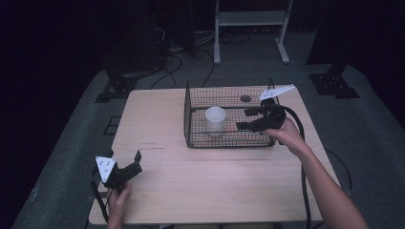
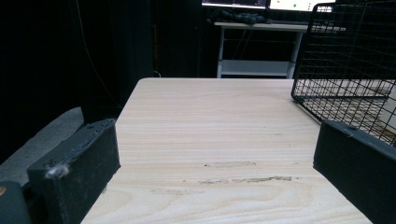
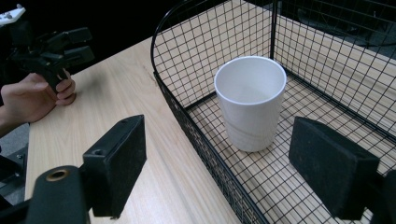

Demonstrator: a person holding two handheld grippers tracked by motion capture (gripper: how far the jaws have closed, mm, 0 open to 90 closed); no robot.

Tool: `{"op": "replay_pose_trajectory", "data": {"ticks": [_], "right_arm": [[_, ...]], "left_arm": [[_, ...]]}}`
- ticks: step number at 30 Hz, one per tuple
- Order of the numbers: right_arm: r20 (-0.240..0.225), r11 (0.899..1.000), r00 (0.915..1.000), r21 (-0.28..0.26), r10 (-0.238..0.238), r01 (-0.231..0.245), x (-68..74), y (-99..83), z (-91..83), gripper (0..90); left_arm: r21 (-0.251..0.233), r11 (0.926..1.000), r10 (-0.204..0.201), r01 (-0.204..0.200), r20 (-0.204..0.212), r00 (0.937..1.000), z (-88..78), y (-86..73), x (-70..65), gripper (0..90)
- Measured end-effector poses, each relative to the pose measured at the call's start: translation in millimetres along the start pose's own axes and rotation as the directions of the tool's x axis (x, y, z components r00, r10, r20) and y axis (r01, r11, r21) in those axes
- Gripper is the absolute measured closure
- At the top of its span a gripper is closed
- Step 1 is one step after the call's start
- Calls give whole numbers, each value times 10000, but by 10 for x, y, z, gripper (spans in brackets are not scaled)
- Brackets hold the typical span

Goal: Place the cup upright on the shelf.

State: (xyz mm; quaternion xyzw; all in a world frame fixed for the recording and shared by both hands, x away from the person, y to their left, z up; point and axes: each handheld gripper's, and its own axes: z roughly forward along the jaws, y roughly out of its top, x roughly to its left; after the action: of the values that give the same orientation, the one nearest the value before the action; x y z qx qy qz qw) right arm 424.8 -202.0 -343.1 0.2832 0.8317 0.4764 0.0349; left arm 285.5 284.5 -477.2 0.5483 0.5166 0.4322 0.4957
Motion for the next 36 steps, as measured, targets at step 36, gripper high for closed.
{"op": "replay_pose_trajectory", "data": {"ticks": [36], "right_arm": [[-250, 9997, 9997, -247, 50, -56, 194, -537, -237, 183]], "left_arm": [[21, 10000, 43, -43, 0, 10000, -1, 0, -1, 0]]}}
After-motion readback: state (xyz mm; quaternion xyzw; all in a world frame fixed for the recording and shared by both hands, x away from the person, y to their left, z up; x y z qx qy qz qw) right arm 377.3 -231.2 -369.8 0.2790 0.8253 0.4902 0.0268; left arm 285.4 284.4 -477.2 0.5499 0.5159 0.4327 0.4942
